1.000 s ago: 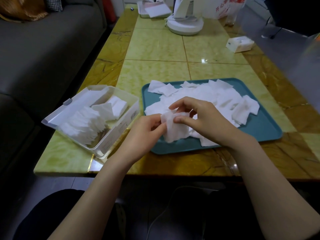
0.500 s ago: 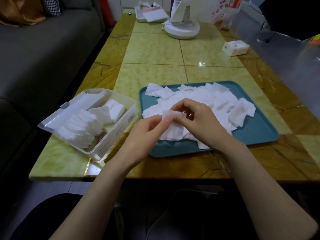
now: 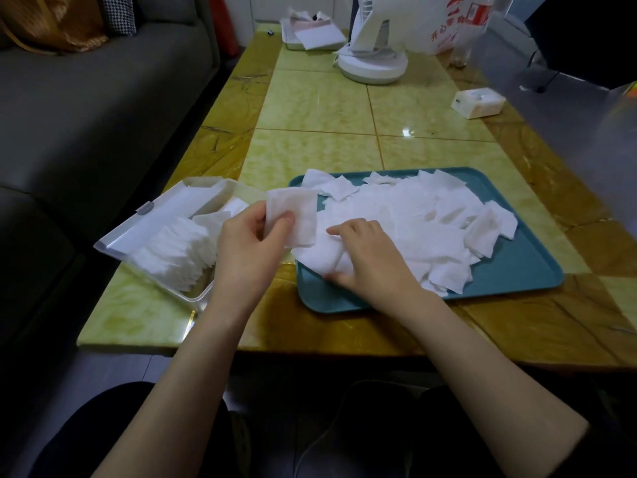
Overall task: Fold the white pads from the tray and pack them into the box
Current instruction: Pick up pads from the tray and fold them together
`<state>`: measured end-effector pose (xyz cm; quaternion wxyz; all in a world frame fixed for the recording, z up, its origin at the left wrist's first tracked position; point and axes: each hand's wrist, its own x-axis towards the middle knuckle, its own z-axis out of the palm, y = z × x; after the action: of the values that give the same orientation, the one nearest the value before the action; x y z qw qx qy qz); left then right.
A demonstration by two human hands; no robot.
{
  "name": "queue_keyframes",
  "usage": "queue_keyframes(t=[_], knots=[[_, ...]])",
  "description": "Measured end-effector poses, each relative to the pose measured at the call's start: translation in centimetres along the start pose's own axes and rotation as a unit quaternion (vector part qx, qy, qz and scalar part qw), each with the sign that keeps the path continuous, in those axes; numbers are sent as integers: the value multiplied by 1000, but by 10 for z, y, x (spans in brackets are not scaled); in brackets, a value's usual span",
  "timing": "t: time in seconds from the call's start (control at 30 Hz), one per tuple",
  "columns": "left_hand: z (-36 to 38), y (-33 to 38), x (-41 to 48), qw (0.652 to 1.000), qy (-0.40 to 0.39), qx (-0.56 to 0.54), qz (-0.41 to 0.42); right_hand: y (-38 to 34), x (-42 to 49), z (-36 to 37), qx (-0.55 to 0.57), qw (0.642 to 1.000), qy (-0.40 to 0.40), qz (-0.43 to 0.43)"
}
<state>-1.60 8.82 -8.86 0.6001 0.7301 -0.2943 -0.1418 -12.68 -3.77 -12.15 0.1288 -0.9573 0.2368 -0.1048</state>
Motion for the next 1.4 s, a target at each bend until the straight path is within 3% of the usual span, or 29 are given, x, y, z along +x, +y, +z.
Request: queue_keyframes(t=[0.13,0.53,0.7,0.8,0.87,0.97,1.03,1.4], knots=[[-3,-3,0,1000,5,29,-2,-13,0,-1,-77,996,0,-45],[-5,-5,0,998,5,55,-13,-15,8,3,1,1000,5,3],[-3,-10,3,998,3,63,-4,-6,10,4,89,993,73,13],[-2,-12,4,999,-1,51,-13,-5,8,-9,195,963,174,59],[0,-14,4,998,3,55,-10,-10,5,-21,293,923,230,97],[5,-13,4,998,4,57,-8,-24,3,-29,473,852,187,123],[8,-10,2,999,-21,40,-3,-32,1,-24,525,832,128,128],[13,4,-10,994,-102,-29,-6,-34,-4,-13,447,876,118,136]])
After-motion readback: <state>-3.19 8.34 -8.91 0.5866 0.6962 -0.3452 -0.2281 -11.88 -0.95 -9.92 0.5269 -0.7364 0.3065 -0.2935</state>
